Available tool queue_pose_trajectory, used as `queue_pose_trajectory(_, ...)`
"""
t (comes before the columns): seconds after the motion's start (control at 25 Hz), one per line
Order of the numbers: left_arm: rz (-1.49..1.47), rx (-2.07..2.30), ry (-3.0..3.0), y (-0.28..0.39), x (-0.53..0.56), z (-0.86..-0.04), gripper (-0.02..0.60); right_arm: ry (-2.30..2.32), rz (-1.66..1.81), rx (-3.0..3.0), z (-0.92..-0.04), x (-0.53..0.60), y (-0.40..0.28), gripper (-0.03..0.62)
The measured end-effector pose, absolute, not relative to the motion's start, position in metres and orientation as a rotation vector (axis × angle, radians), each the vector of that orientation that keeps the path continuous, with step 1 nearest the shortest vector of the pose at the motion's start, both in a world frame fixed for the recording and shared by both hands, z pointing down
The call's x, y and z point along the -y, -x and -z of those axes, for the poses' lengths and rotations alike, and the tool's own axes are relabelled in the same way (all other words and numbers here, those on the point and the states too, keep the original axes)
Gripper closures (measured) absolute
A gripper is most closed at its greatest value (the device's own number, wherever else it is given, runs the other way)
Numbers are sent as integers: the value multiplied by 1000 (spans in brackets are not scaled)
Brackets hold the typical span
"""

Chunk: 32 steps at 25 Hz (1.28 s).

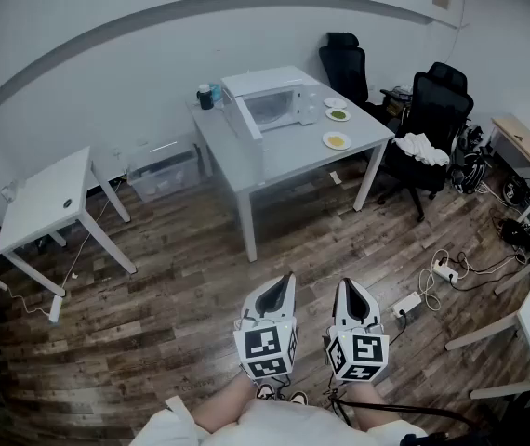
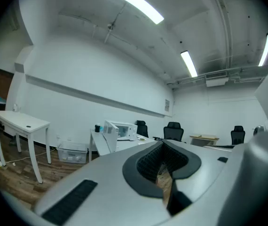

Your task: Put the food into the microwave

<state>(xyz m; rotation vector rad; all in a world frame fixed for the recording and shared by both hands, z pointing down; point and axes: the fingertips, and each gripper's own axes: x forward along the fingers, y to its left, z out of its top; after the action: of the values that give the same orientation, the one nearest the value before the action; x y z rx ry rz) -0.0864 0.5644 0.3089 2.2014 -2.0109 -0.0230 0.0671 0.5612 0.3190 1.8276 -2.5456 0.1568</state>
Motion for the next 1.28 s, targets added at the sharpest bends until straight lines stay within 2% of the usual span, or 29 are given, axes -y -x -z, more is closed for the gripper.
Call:
queue_pose_trajectory(1.0, -39, 1957, -2221, 139, -521, -330, 272, -1945, -257, 2512, -335, -532, -34, 576)
queue_pose_trajectory(1.28, -18, 1905, -2225, 128, -495, -338, 272, -1941, -221, 2487, -336, -510, -36, 576)
